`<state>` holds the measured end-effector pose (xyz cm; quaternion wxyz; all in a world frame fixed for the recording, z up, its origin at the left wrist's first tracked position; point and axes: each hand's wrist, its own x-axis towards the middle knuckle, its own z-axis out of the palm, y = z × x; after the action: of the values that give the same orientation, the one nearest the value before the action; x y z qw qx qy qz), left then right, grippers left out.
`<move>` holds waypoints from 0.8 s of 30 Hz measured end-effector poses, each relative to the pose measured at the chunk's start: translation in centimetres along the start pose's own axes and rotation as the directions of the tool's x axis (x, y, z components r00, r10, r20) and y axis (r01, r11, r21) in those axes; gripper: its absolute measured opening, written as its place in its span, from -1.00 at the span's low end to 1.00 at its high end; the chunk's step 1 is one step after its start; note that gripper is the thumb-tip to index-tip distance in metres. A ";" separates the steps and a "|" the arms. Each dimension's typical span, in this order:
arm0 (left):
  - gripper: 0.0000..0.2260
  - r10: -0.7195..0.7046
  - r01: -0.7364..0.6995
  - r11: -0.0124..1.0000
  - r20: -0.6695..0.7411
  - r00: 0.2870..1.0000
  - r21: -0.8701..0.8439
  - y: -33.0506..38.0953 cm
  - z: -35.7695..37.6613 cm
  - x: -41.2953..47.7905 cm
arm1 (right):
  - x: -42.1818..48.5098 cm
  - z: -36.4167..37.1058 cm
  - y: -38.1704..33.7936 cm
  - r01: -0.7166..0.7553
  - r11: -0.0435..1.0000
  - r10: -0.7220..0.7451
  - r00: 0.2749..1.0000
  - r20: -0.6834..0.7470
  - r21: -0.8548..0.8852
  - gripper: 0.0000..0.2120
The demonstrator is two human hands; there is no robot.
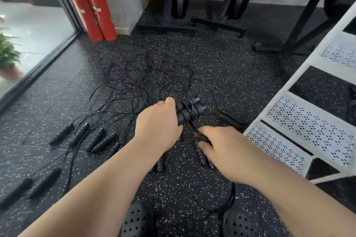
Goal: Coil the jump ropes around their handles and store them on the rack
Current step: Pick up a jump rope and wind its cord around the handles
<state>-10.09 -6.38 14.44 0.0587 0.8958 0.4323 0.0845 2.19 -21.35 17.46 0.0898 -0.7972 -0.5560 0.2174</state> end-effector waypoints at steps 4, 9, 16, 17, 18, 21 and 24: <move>-0.65 0.063 -0.067 0.994 0.042 0.997 0.090 0.3 0.5 -0.3 | -1.1 -1.9 -0.7 0.043 0.997 -0.043 0.999 0.006 -0.064 -0.82; -0.65 0.198 -0.220 0.969 0.178 0.964 0.114 1.2 0.6 -0.8 | 0.0 -3.5 1.0 0.115 0.991 -0.123 0.984 -0.129 -0.063 -0.81; -0.76 0.511 -0.527 0.850 0.249 0.822 -0.007 1.9 -0.2 -1.5 | 0.8 -4.7 3.8 0.157 0.943 -0.149 0.988 -0.050 0.293 -0.85; -0.78 0.545 -0.555 0.831 0.245 0.802 -0.033 1.9 -0.2 -1.6 | 0.9 -4.9 4.1 0.146 0.935 -0.134 0.989 -0.060 0.322 -0.82; -0.78 0.571 -0.576 0.816 0.236 0.786 -0.056 2.1 -0.3 -1.7 | 0.9 -5.1 4.5 0.132 0.929 -0.116 0.991 -0.065 0.345 -0.79; -0.72 0.633 -0.624 0.774 0.146 0.760 -0.107 2.5 -0.7 -1.8 | 1.1 -5.5 5.4 0.113 0.867 -0.103 0.994 -0.046 0.486 -0.77; -0.68 0.626 -0.610 0.772 0.048 0.778 -0.180 2.5 -1.7 -1.9 | 1.3 -5.2 6.3 0.085 0.745 -0.064 0.996 -0.057 0.662 -0.80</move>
<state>-9.66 -9.35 16.36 0.1195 0.9839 0.1021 0.0853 10.25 -21.96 19.39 0.3840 -0.6937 -0.4726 0.3847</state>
